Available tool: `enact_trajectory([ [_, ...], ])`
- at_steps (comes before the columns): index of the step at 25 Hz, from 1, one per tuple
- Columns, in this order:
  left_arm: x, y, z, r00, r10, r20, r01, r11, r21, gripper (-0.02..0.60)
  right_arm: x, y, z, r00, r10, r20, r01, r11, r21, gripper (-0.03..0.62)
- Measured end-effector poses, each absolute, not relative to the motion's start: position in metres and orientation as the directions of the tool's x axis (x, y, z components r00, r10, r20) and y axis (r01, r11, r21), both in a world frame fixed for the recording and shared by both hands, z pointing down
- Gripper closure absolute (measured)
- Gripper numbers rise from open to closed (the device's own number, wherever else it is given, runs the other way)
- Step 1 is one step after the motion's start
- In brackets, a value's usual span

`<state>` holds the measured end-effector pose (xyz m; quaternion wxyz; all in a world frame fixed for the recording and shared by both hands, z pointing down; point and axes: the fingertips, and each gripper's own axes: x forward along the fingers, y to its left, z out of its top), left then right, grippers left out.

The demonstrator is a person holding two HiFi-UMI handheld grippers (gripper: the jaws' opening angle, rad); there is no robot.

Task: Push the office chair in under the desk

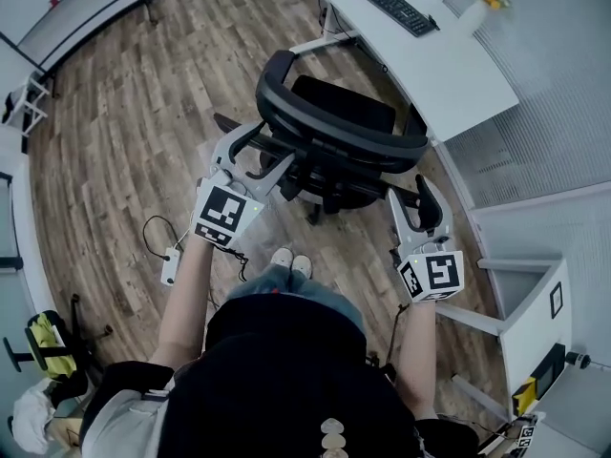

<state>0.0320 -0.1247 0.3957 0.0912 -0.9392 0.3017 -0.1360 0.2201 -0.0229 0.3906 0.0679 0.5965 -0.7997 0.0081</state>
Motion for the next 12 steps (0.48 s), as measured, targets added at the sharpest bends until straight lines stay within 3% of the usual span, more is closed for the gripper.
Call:
enact_trajectory([
  [6, 0.032, -0.115, 0.414, 0.798, -0.437, 0.414, -0.239, -0.861, -0.448, 0.285, 0.199, -0.019, 0.411, -0.419, -0.812, 0.407, -0.785, 0.549, 0.286, 0.372],
  [12, 0.028, -0.118, 0.453, 0.645, -0.387, 0.659, 0.123, -0.798, -0.59, 0.324, 0.182, -0.022, 0.442, -0.384, -0.644, 0.661, -0.511, 0.745, 0.429, 0.362],
])
